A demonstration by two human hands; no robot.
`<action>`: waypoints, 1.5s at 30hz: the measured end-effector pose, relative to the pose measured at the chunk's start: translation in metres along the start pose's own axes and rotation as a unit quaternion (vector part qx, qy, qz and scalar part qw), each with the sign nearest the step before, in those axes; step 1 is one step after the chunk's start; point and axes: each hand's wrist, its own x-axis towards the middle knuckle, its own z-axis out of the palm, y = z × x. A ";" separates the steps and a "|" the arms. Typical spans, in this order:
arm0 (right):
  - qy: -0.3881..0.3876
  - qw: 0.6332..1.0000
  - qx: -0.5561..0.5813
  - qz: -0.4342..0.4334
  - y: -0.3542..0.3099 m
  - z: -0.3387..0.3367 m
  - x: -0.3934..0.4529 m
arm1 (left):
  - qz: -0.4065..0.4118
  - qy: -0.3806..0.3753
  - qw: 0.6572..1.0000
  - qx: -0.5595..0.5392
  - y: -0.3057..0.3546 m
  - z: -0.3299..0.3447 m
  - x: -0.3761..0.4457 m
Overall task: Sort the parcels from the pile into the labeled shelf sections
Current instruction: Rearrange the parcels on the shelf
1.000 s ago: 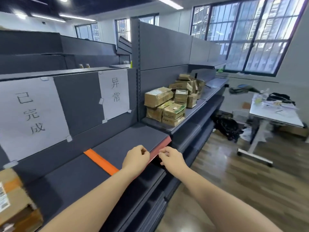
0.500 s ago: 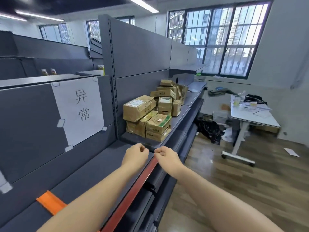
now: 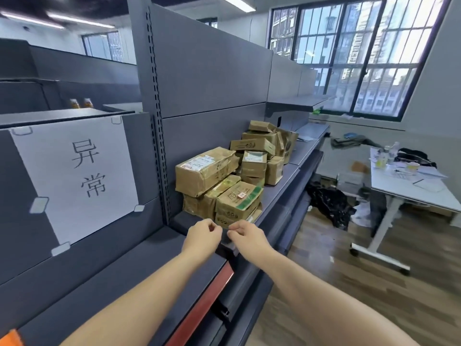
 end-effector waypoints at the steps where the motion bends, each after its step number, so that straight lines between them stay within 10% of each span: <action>1: -0.011 1.000 -0.003 -0.007 0.001 -0.007 0.013 | -0.006 0.010 1.000 -0.004 0.007 0.006 0.011; 19: -0.105 0.991 -0.025 -0.083 0.045 -0.108 0.200 | -0.064 0.107 0.992 0.005 0.085 0.094 0.153; 45: 0.004 0.998 -0.019 -0.055 0.078 -0.207 0.456 | -0.025 0.070 0.997 -0.036 0.169 0.181 0.421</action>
